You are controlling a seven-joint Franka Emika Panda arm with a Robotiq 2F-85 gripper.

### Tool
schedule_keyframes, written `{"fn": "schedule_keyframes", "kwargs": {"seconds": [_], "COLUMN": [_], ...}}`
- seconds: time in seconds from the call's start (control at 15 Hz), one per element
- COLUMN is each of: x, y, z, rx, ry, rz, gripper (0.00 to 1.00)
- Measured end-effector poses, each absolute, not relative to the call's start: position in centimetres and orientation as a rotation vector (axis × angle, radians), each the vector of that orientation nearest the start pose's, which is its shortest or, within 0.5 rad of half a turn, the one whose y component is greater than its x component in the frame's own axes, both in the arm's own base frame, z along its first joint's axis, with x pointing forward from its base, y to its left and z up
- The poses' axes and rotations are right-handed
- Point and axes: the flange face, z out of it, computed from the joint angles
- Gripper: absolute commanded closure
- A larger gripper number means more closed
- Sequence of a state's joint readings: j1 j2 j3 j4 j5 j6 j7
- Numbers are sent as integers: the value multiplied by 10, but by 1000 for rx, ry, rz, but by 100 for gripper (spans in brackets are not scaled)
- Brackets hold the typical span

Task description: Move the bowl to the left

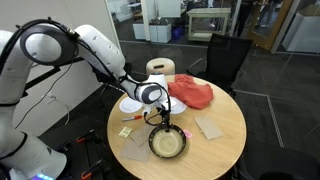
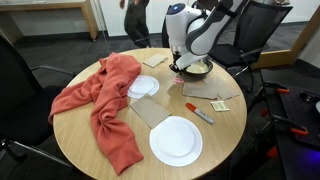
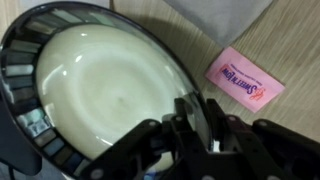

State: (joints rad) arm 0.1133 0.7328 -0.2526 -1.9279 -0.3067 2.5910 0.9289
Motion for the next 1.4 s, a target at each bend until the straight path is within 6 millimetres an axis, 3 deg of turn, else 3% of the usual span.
{"fn": "schedule_keyframes", "kwargs": {"seconds": [0.53, 1.0, 1.4], "x": [615, 627, 635], "y": [-81, -60, -31], "z": [123, 144, 151], "rx": [-3246, -3243, -3245], "ry": [1273, 1216, 1095], "rz": [-108, -179, -231], "gripper": [97, 98, 97]}}
